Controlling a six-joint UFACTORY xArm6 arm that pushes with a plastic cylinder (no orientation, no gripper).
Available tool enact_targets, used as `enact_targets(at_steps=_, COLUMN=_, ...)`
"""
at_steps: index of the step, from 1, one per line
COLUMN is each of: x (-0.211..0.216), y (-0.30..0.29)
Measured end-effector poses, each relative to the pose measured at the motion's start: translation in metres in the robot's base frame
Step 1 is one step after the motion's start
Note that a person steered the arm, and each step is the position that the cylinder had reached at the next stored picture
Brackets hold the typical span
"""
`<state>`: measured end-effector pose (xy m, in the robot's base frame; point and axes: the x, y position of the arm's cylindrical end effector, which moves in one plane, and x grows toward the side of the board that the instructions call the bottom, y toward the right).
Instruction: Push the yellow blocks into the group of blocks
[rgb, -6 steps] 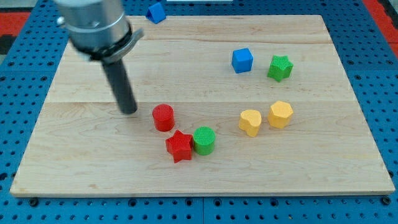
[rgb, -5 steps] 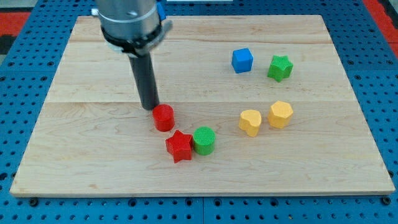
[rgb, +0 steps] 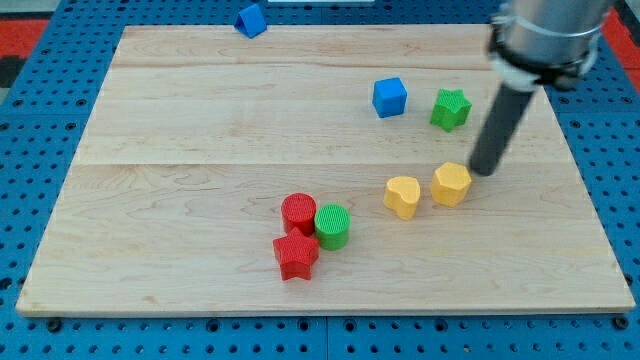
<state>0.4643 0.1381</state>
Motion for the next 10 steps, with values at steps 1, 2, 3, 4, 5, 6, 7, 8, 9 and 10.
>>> enact_targets(at_steps=1, x=0.036, y=-0.106)
enact_targets(at_steps=2, x=0.044, y=-0.093)
enact_targets(at_steps=3, x=0.027, y=-0.042)
enact_targets(at_steps=4, x=0.061, y=0.033)
enact_targets(at_steps=5, x=0.087, y=0.028)
enact_targets(at_steps=6, x=0.087, y=-0.013)
enact_targets(at_steps=7, x=0.086, y=-0.109)
enact_targets(at_steps=8, x=0.084, y=-0.107)
enact_targets(at_steps=9, x=0.029, y=-0.009)
enact_targets(at_steps=10, x=-0.026, y=0.108)
